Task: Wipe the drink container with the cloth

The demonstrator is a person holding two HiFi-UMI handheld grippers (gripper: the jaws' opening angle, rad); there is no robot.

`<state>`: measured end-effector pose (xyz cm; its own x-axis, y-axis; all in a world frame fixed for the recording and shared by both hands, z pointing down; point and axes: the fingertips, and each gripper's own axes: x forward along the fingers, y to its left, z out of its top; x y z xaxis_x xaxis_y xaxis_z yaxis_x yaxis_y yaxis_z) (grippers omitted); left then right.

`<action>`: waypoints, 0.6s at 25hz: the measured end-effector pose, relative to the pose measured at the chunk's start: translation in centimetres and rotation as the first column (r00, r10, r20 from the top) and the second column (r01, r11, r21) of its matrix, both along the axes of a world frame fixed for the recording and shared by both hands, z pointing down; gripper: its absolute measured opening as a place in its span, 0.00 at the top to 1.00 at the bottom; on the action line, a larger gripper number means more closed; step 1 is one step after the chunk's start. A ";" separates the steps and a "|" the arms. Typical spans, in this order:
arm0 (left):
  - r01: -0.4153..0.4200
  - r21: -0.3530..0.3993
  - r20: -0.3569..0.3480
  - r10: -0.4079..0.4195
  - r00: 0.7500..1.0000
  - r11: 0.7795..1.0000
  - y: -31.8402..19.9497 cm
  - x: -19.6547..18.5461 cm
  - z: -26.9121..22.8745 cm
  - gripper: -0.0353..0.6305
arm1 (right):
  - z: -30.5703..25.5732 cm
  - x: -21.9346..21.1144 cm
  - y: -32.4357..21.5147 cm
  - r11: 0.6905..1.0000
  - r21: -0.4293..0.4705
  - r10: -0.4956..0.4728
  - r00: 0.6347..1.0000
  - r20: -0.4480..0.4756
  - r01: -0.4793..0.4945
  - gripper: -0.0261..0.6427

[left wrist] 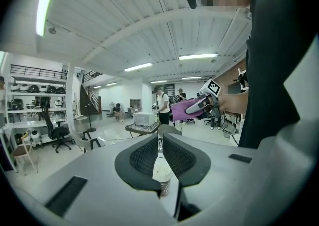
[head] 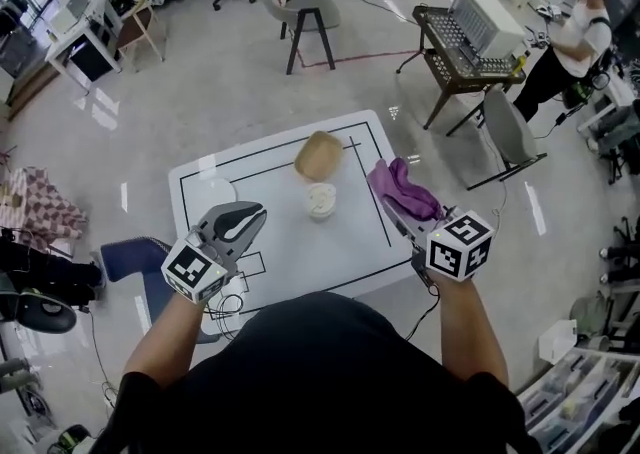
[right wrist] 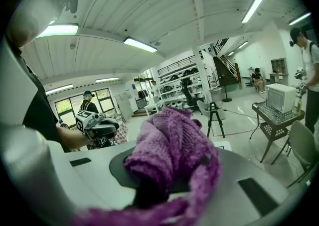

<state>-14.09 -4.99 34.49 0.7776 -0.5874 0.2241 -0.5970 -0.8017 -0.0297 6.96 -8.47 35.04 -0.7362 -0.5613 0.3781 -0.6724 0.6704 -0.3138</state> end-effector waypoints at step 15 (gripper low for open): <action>0.069 0.004 -0.042 -0.069 0.997 0.998 2.5 -2.4 -1.4 0.88 | -2.0 -1.1 3.8 0.999 0.022 0.037 0.999 -0.012 -0.037 0.84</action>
<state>-16.53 -2.44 33.06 0.7439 -0.6410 0.1889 -0.6515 -0.7586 -0.0082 5.87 -4.69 33.04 -0.7099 -0.5964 0.3747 -0.7008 0.6514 -0.2908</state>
